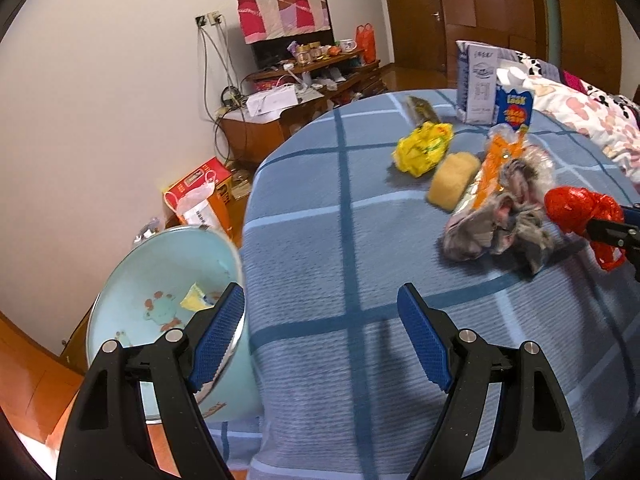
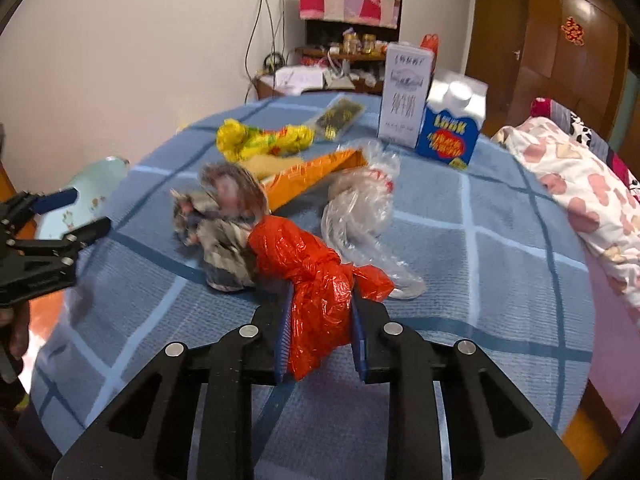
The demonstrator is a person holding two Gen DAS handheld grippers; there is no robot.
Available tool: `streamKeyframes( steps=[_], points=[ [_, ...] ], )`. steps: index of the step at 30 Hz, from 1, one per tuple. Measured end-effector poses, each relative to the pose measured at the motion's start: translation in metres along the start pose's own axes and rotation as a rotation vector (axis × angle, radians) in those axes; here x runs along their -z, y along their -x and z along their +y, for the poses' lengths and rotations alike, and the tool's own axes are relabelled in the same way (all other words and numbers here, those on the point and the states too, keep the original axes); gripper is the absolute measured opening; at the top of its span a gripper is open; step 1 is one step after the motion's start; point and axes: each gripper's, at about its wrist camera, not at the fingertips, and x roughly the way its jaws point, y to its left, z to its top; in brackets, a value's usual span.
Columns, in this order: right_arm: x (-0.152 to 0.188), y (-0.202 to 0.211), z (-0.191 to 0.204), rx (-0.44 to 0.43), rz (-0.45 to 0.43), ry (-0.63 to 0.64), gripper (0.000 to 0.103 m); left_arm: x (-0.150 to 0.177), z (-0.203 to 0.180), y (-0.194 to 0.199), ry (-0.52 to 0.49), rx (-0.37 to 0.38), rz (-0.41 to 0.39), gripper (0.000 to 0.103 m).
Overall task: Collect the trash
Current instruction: 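Grasp the grey checkered cloth with the left tool while the right tool grasps the red plastic bag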
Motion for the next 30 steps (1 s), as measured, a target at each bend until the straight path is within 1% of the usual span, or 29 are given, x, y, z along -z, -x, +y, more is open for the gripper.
streamKeyframes(
  steps=[2, 5, 8, 15, 19, 22, 24, 25, 27, 30],
  points=[
    [-0.001, 0.008, -0.003, 0.007, -0.024, -0.013, 0.026, -0.004, -0.009, 0.001, -0.010, 0.011, -0.006, 0.078],
    [-0.001, 0.019, -0.013, 0.045, -0.063, -0.036, 0.026, -0.009, -0.023, 0.001, -0.023, 0.031, -0.011, 0.078],
    [0.001, 0.026, -0.031, 0.106, -0.091, -0.066, 0.026, -0.016, -0.040, 0.003, -0.041, 0.051, -0.024, 0.077],
    [0.009, 0.022, -0.067, 0.193, -0.086, -0.112, 0.026, -0.036, -0.081, 0.001, -0.099, 0.097, -0.050, 0.078],
    [0.017, 0.016, -0.081, 0.225, -0.083, -0.131, 0.026, -0.040, -0.096, -0.011, -0.123, 0.112, -0.026, 0.077],
    [0.021, 0.011, -0.087, 0.226, -0.071, -0.140, 0.026, -0.038, -0.104, -0.020, -0.144, 0.114, -0.001, 0.077],
    [0.024, 0.009, -0.089, 0.220, -0.065, -0.144, 0.026, -0.037, -0.107, -0.025, -0.149, 0.135, 0.016, 0.062],
    [0.024, 0.008, -0.089, 0.218, -0.064, -0.144, 0.026, -0.036, -0.107, -0.027, -0.151, 0.149, 0.025, 0.057],
    [0.025, 0.008, -0.088, 0.213, -0.062, -0.145, 0.026, -0.034, -0.109, -0.028, -0.154, 0.184, 0.038, 0.035],
    [0.025, 0.009, -0.087, 0.210, -0.066, -0.145, 0.026, -0.033, -0.112, -0.025, -0.172, 0.203, 0.036, 0.018]
  ],
)
